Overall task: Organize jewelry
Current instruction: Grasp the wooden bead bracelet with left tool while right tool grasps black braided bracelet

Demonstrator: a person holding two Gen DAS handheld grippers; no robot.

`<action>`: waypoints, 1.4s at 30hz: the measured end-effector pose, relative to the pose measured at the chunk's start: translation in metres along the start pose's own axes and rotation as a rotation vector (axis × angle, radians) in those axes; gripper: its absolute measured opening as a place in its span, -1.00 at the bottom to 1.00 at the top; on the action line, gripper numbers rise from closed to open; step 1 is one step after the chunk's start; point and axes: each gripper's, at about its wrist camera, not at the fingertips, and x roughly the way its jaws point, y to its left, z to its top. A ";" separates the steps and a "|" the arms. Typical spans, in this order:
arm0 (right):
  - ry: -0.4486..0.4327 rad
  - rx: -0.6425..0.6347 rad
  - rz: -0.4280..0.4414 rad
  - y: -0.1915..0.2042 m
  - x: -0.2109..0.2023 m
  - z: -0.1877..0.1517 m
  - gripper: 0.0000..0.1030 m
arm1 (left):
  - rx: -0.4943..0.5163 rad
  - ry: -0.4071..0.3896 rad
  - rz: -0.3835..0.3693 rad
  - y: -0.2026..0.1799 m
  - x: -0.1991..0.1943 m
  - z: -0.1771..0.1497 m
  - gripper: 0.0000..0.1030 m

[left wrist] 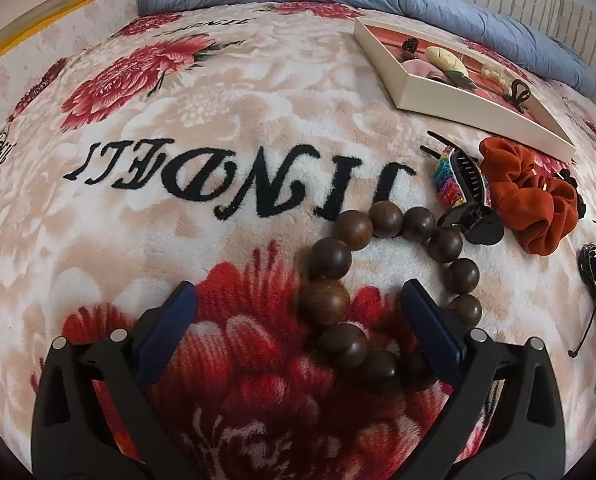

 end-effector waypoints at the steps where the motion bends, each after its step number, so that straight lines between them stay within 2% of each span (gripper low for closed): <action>1: 0.002 0.002 0.003 0.000 0.000 0.000 0.44 | 0.003 0.002 0.002 0.000 0.000 0.000 0.90; 16: 0.014 0.019 0.037 -0.002 0.004 0.001 0.25 | -0.001 0.001 -0.005 0.000 0.001 0.000 0.91; 22: 0.011 0.005 0.046 0.000 0.004 0.001 0.07 | -0.007 -0.003 -0.006 0.000 0.001 0.002 0.86; 25: 0.012 -0.002 0.063 0.002 0.003 0.000 -0.11 | -0.006 -0.007 -0.009 0.000 0.000 0.003 0.80; 29: 0.011 0.011 0.063 -0.001 0.003 0.000 -0.40 | -0.024 -0.024 -0.007 0.003 -0.003 0.003 0.59; 31: 0.012 0.019 0.072 -0.003 0.003 0.000 -0.43 | -0.032 -0.027 -0.010 0.006 -0.004 0.003 0.51; 33: 0.011 0.019 0.074 -0.003 0.003 0.000 -0.48 | -0.033 -0.034 -0.004 0.008 -0.005 0.004 0.34; 40: 0.004 0.020 0.068 -0.003 0.002 0.000 -0.62 | -0.016 -0.050 -0.008 0.008 -0.007 0.004 0.05; 42: 0.003 0.021 0.066 -0.004 0.002 0.000 -0.67 | -0.002 -0.056 -0.016 0.006 -0.008 0.004 -0.13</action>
